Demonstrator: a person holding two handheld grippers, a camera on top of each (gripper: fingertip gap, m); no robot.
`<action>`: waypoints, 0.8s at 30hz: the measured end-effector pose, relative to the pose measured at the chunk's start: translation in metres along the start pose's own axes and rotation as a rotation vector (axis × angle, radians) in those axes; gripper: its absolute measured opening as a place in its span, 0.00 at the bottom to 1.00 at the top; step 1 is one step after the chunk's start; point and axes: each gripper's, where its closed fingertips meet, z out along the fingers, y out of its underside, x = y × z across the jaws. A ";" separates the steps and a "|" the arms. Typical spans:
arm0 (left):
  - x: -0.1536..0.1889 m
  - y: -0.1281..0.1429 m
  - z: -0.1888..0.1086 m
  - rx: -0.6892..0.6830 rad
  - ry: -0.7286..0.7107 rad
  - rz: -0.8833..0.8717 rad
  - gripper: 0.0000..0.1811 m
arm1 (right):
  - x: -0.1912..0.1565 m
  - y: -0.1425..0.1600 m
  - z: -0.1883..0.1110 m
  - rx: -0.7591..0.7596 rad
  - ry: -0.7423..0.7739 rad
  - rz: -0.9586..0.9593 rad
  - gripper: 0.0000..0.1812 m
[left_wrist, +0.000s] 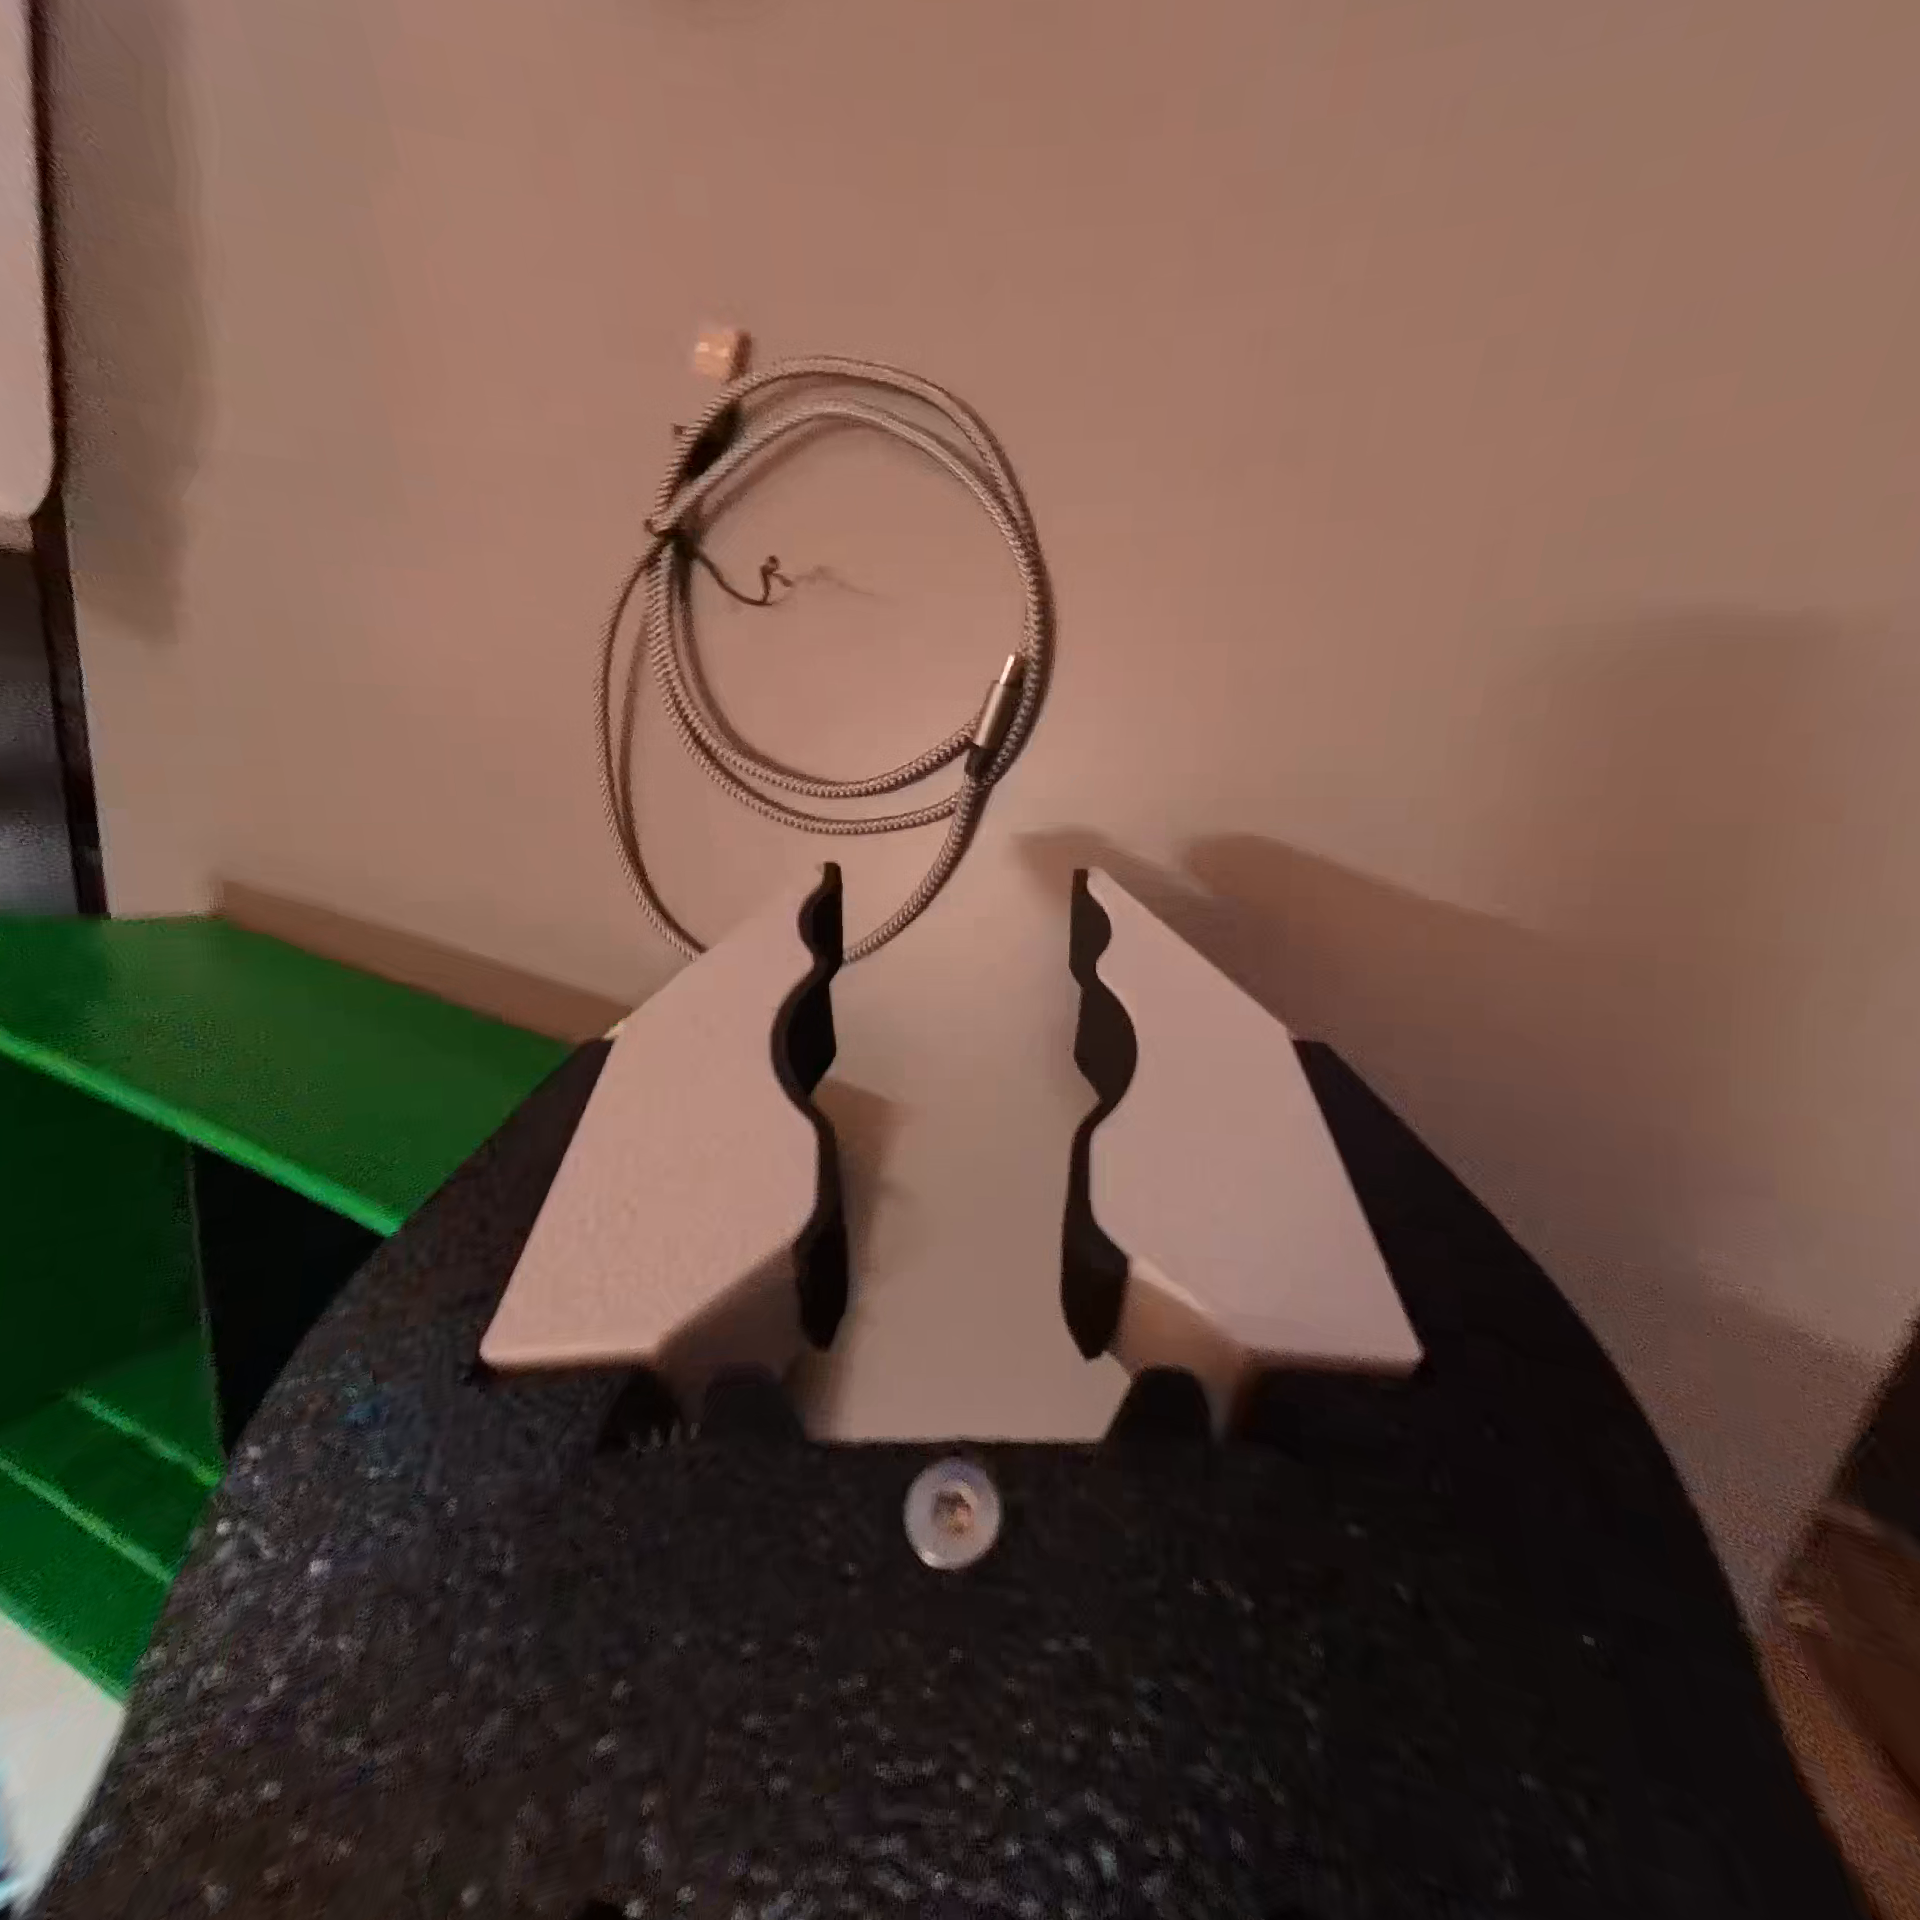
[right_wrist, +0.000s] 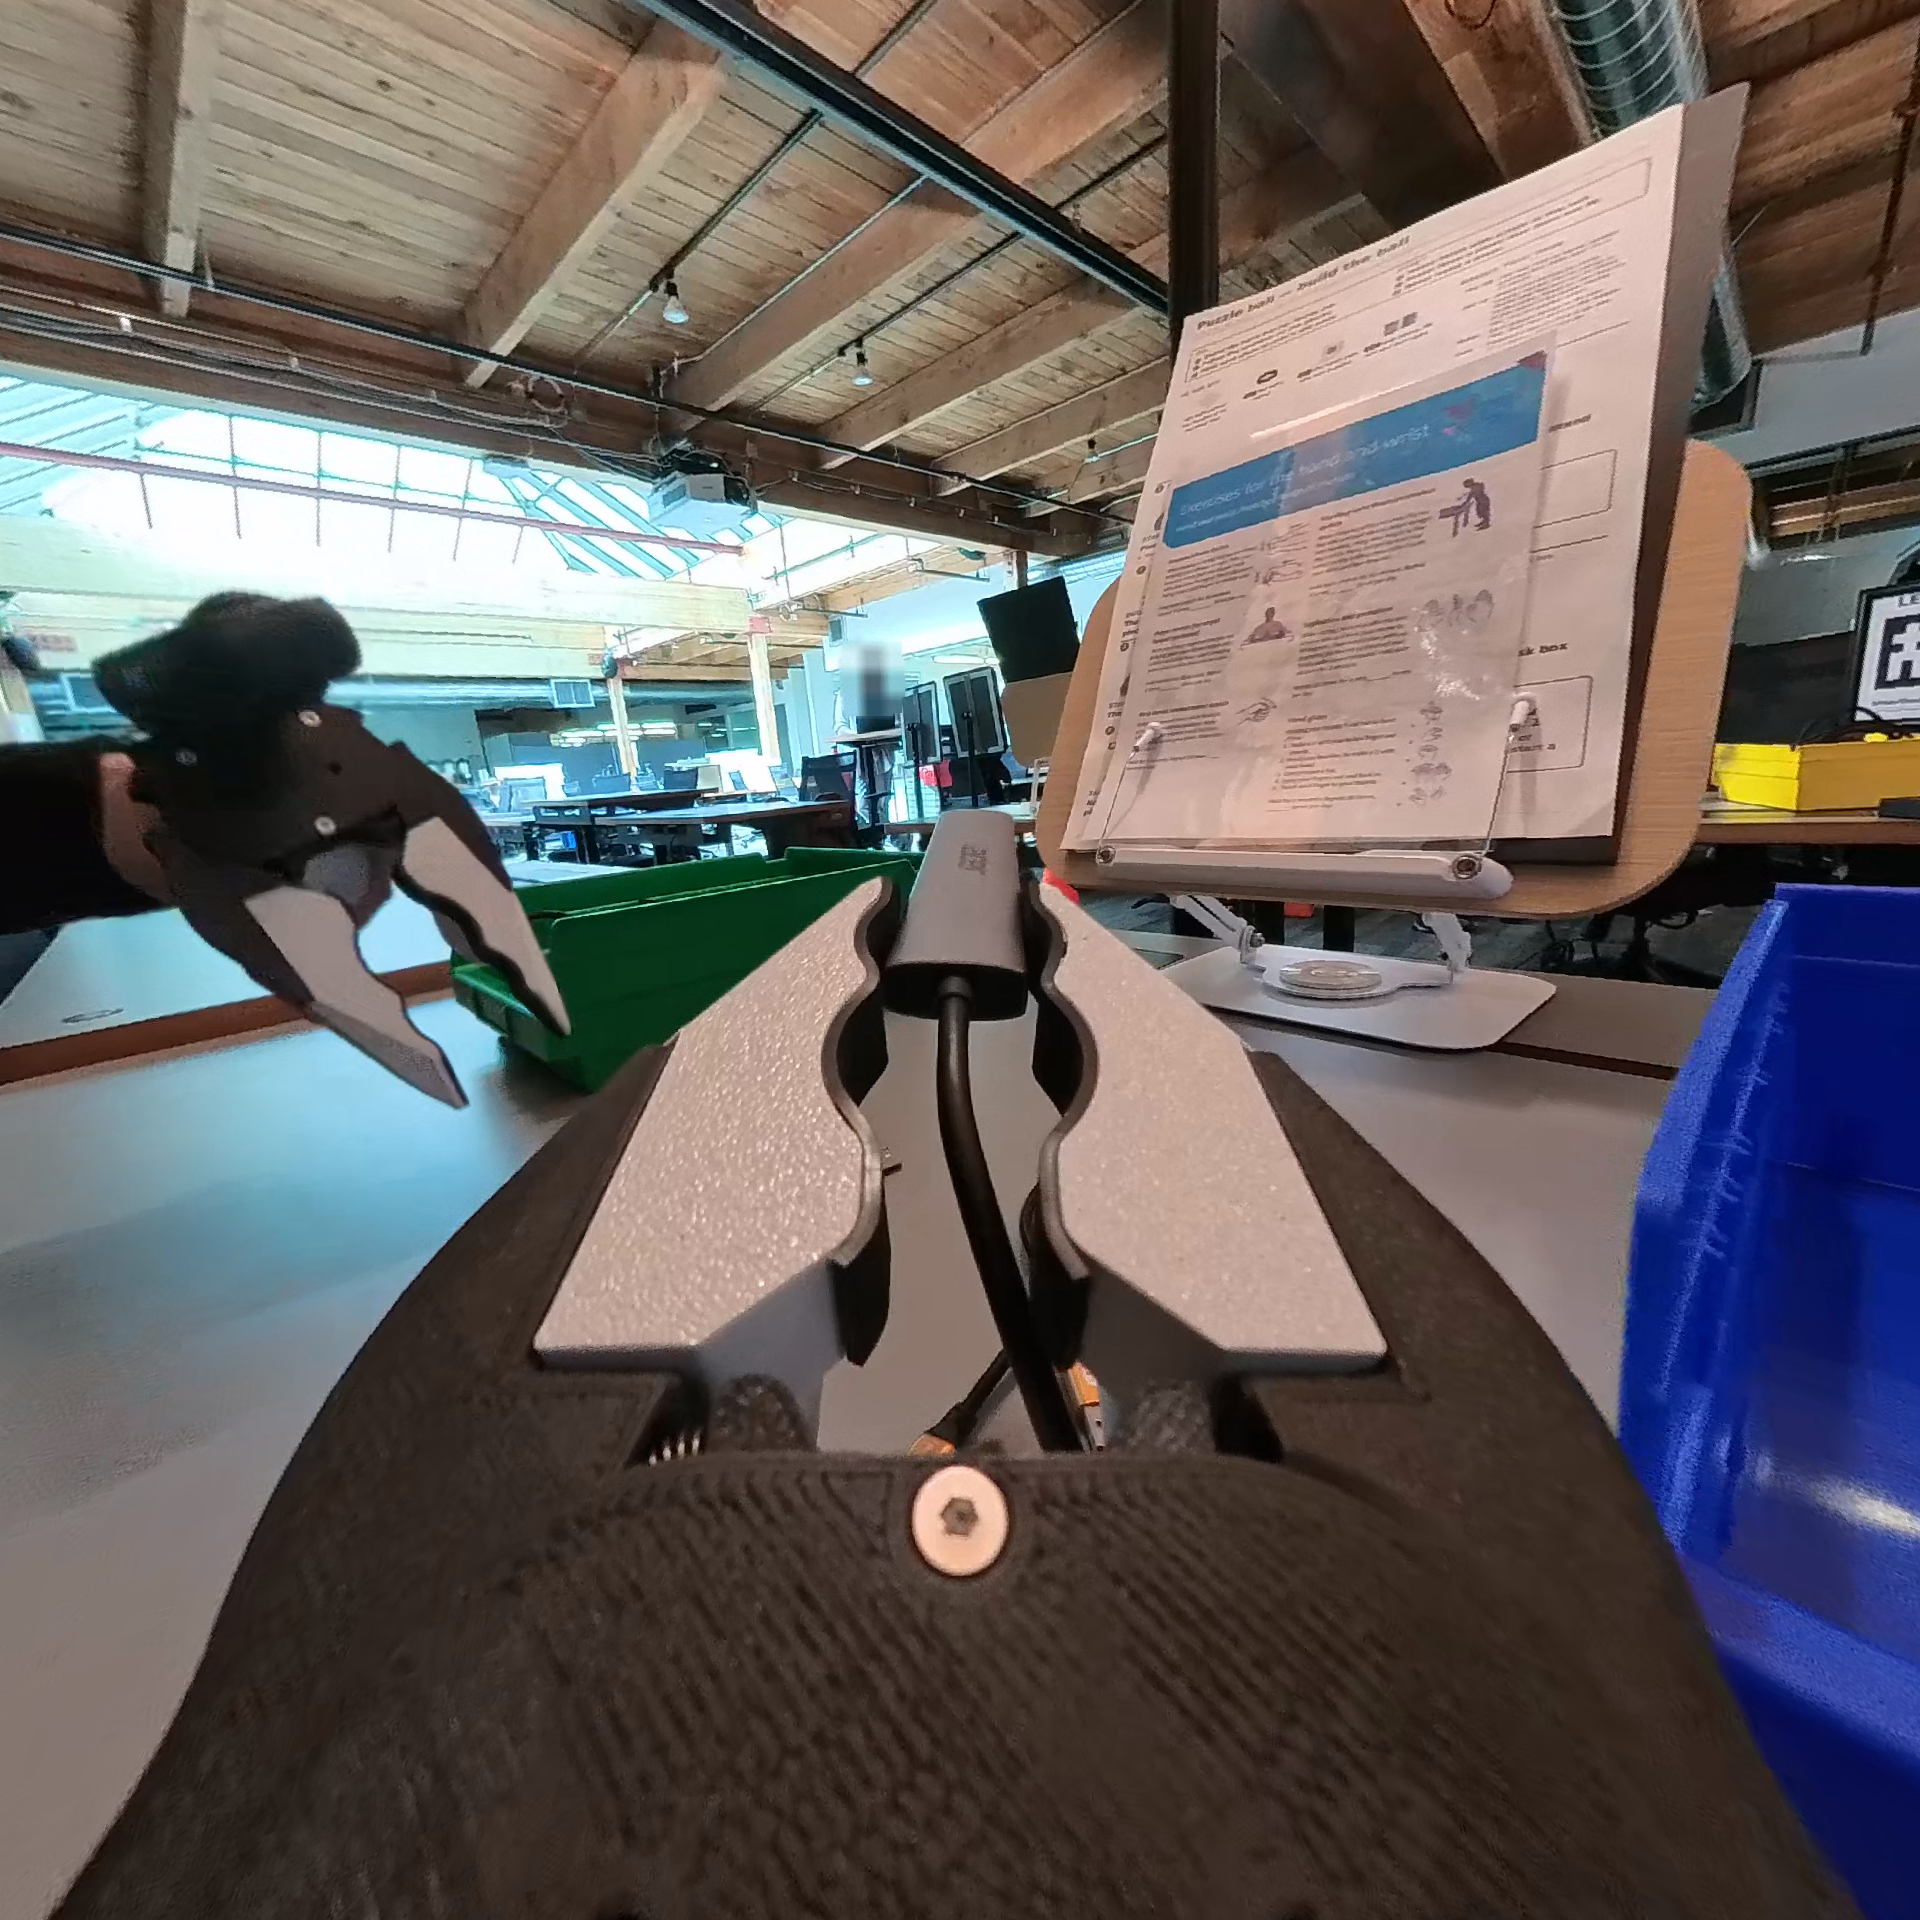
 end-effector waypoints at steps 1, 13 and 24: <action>0.002 0.001 0.009 -0.018 -0.006 0.054 0.22 | -0.001 0.001 0.000 -0.003 -0.004 -0.003 0.12; 0.009 -0.008 0.061 -0.003 0.044 -0.169 0.01 | 0.008 -0.006 -0.004 0.024 0.050 -0.037 0.12; 0.066 -0.131 0.051 0.333 0.153 -0.037 0.08 | 0.012 -0.008 -0.006 0.031 0.056 -0.040 0.12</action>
